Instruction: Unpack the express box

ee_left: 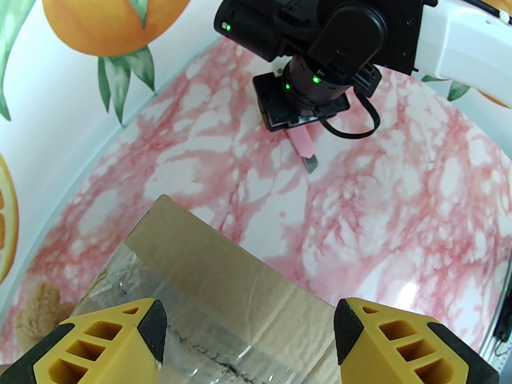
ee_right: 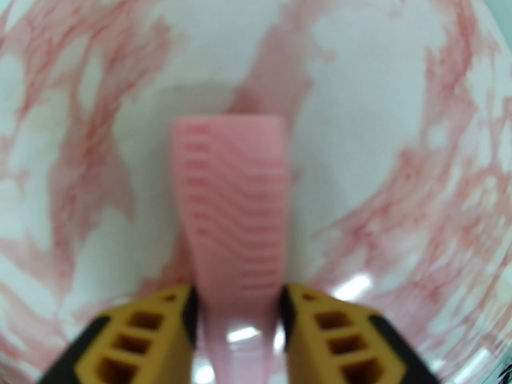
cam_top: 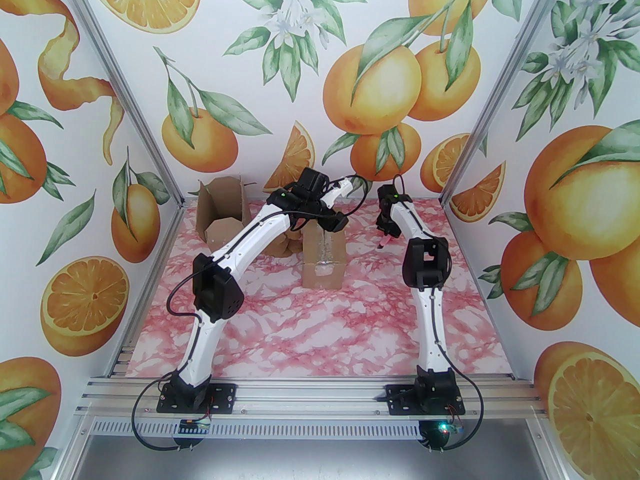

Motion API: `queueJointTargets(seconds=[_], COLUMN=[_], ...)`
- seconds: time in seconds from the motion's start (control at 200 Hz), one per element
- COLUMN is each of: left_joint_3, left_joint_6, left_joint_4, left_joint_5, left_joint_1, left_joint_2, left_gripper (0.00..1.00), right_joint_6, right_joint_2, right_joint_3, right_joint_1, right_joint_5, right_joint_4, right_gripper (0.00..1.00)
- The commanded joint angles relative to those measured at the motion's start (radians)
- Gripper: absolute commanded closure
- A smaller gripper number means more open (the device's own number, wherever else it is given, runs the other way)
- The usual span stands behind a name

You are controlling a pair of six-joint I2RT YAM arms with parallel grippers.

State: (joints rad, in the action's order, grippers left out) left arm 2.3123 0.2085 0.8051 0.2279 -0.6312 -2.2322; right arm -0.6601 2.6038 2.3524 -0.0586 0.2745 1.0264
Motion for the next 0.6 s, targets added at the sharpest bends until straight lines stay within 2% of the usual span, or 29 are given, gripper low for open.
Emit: queueJointTargets(seconds=[0.0, 0.12, 0.295, 0.395, 0.595], left_joint_3=[-0.006, -0.022, -0.075, -0.101, -0.208], left_joint_6=[-0.016, -0.028, -0.065, -0.105, -0.233], left_joint_4=[0.017, 0.01, -0.031, -0.047, -0.139], left_joint_5=[0.012, 0.03, 0.072, 0.103, 0.155], left_joint_1=[0.005, 0.004, 0.004, 0.002, -0.009], left_joint_2=[0.044, 0.055, 0.08, 0.086, 0.11], left_gripper=[0.27, 0.27, 0.27, 0.27, 0.28], right_joint_6=[0.023, 0.029, 0.026, 0.021, 0.009], right_joint_2=[0.004, -0.095, -0.307, -0.428, -0.613], right_joint_3=[-0.082, -0.244, -0.564, -0.754, -1.022], right_joint_1=[-0.012, -0.025, -0.038, -0.048, -0.085], right_joint_5=[-0.014, -0.009, -0.074, -0.126, -0.164], right_joint_4=[0.043, -0.04, -0.258, -0.385, -0.563], right_gripper=[0.68, 0.72, 0.72, 0.74, 0.74])
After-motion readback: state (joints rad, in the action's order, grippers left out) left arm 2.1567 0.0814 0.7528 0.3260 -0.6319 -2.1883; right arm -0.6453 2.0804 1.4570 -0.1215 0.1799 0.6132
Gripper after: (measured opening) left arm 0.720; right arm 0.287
